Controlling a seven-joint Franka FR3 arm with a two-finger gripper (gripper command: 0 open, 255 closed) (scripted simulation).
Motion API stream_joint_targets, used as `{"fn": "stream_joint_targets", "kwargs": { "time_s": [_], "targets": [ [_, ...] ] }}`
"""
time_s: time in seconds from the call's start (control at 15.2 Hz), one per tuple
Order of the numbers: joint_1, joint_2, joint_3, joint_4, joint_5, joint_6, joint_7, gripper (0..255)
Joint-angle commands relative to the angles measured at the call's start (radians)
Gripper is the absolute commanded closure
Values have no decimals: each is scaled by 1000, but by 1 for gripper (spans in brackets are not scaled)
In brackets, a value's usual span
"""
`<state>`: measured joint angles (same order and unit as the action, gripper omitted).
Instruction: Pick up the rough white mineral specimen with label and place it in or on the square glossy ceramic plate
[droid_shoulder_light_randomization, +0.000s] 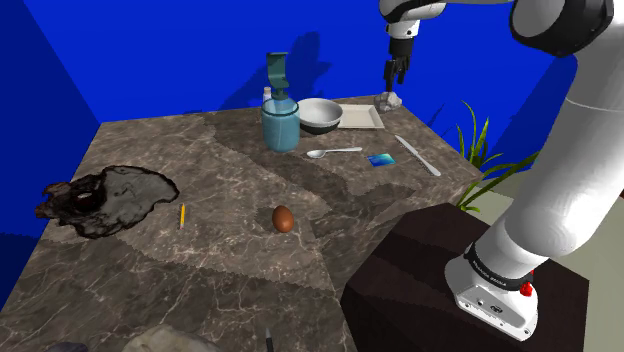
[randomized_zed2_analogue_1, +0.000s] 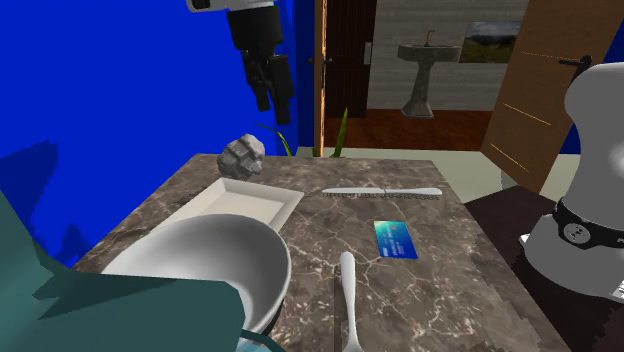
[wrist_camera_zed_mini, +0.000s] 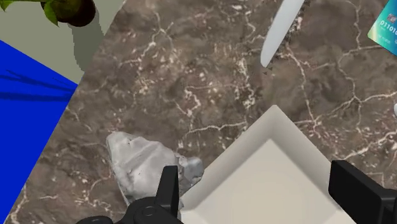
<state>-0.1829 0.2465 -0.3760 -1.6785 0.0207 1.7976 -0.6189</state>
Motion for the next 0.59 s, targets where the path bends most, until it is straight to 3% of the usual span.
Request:
{"fn": "stream_joint_targets", "kwargs": {
  "time_s": [0.0,0.4,0.53],
  "targets": [
    [-27,79,-2,81,31,-6,-42,0],
    [-138,363,18,448,122,-100,-134,0],
    [-136,360,20,416,121,-72,-134,0]
  ]
}}
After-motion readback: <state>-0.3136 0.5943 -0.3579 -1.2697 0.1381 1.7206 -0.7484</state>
